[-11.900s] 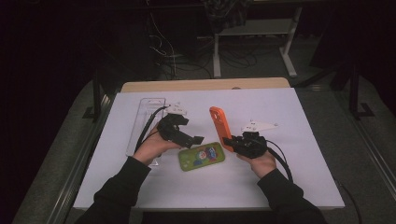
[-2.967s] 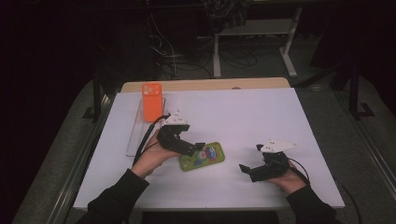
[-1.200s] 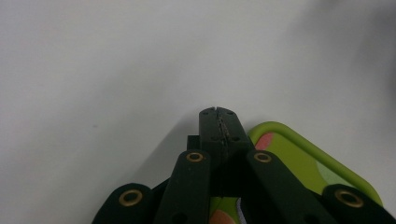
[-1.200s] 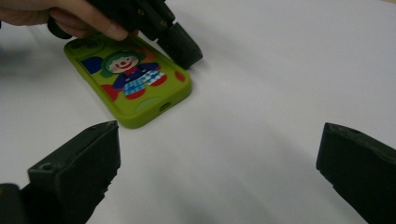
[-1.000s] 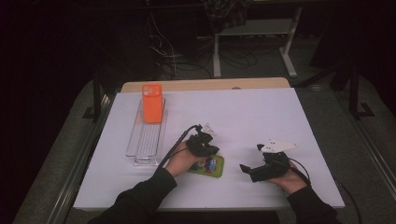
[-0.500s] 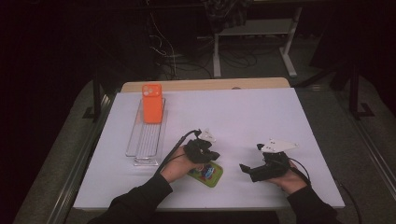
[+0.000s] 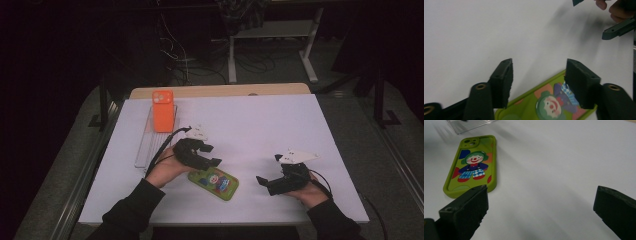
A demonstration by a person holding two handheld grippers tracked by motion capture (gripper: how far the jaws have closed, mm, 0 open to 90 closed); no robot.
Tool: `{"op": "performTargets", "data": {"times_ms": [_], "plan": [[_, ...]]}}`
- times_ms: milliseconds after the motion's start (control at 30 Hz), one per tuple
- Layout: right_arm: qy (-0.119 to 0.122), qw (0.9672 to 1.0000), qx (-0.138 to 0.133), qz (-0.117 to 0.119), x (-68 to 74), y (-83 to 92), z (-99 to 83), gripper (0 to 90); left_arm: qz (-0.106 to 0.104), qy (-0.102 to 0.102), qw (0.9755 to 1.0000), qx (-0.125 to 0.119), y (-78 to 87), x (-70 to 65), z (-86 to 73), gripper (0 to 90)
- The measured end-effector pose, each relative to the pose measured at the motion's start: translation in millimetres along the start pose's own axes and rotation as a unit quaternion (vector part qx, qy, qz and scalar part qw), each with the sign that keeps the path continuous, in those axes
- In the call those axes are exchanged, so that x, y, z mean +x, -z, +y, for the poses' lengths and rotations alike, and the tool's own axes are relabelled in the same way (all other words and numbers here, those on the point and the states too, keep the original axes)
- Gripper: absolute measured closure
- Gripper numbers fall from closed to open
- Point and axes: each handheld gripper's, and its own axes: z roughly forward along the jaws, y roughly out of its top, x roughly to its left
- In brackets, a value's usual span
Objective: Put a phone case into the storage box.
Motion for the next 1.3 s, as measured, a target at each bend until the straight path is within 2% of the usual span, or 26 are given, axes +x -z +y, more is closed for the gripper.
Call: {"op": "performTargets", "data": {"times_ms": [33, 133, 300, 467, 533, 633, 833, 900, 1000, 1167, 1300], "plan": [[-0.001, 1.0, 0.001, 0.0, 0.4, 0.0, 0.0, 0.0, 0.007, 0.0, 1.0, -0.005, 6.2, 2.7, -2.1, 34.2], [0.001, 1.0, 0.001, 0.0, 0.4, -0.6, -0.2, 0.0, 0.008, 0.009, 0.9997, -0.021, 19.5, 9.2, -6.5, 28.2], [-0.001, 1.0, 0.005, 0.003, 0.4, -1.2, -0.5, 0.0, 0.016, 0.01, 0.9983, -0.055, 41.9, 19.1, -18.3, 19.1], [-0.003, 1.0, 0.008, 0.002, -0.3, -1.7, -0.1, 0.0, 0.021, 0.003, 0.9965, -0.081, 59.8, 26.4, -32.9, 11.4], [-0.005, 0.9999, 0.01, 0.002, -0.7, -1.9, 0.0, 0.0, 0.02, 0.001, 0.9959, -0.088, 64.2, 27.4, -39.8, 5.6], [-0.005, 0.9999, 0.015, 0.001, -1.4, -2.8, 0.0, 0.0, 0.021, -0.001, 0.9956, -0.091, 69.0, 28.7, -51.0, 0.8], [-0.001, 0.9996, 0.029, 0.003, -1.0, -4.5, 0.4, 0.0, 0.031, 0.004, 0.9956, -0.089, 70.6, 31.1, -64.3, 0.0], [-0.002, 0.9995, 0.033, 0.003, -0.2, -4.1, 1.4, 0.0, 0.028, 0.013, 0.9958, -0.086, 69.1, 32.3, -65.8, 0.0], [-0.001, 0.9992, 0.04, 0.006, 0.7, -3.5, 4.4, 0.0, 0.027, 0.014, 0.9961, -0.083, 68.4, 32.8, -66.1, 0.0], [-0.005, 0.9977, 0.062, 0.028, 5.4, -3.7, 11.4, 0.0, 0.022, 0.022, 0.996, -0.084, 69.6, 35.9, -67.9, 0.0], [0.001, 0.9963, 0.077, 0.039, 11.3, -8.2, 20.4, 0.0, 0.027, 0.026, 0.9954, -0.088, 73.3, 37.8, -68.0, 0.0]]}}
